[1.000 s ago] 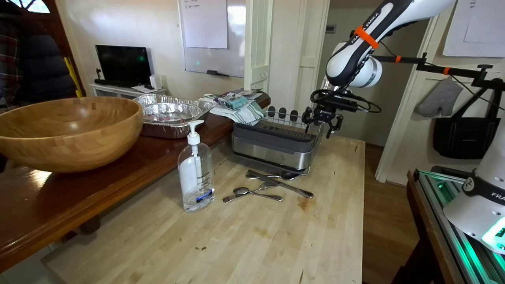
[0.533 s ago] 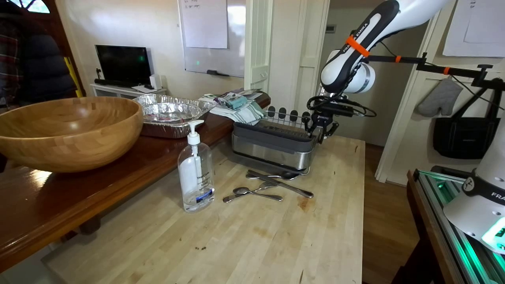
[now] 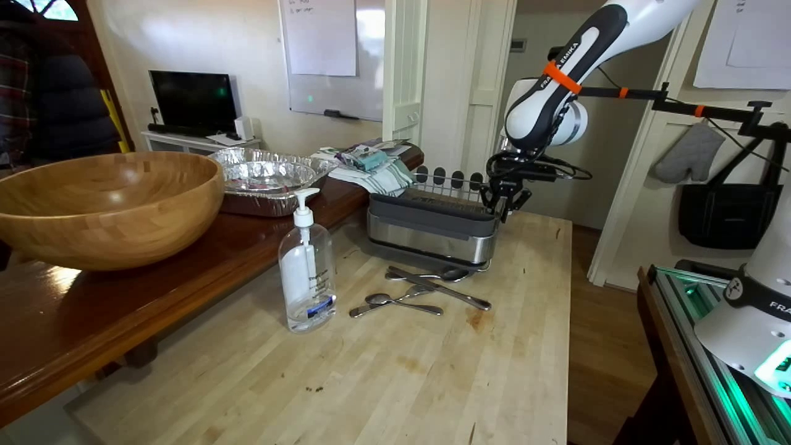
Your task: Turn the plate rack to the left
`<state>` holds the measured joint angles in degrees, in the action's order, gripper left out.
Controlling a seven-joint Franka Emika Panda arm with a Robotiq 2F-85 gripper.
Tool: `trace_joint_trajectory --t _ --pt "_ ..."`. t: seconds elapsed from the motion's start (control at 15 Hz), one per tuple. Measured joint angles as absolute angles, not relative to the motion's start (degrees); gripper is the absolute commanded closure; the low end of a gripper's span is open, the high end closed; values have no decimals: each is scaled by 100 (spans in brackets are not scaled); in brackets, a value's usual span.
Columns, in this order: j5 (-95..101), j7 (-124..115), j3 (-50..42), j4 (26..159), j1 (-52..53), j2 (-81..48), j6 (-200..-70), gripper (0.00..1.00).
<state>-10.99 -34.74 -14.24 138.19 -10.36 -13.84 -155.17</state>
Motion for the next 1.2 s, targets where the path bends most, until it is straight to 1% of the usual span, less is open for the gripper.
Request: trace_joint_trajectory --t 0.33,1.2 --pt "-569 -3212 -1630 13757 -1019 -1434 -15524 92" --pt "-513 -1281 -1628 13810 -1216 -1399 -15542 92"
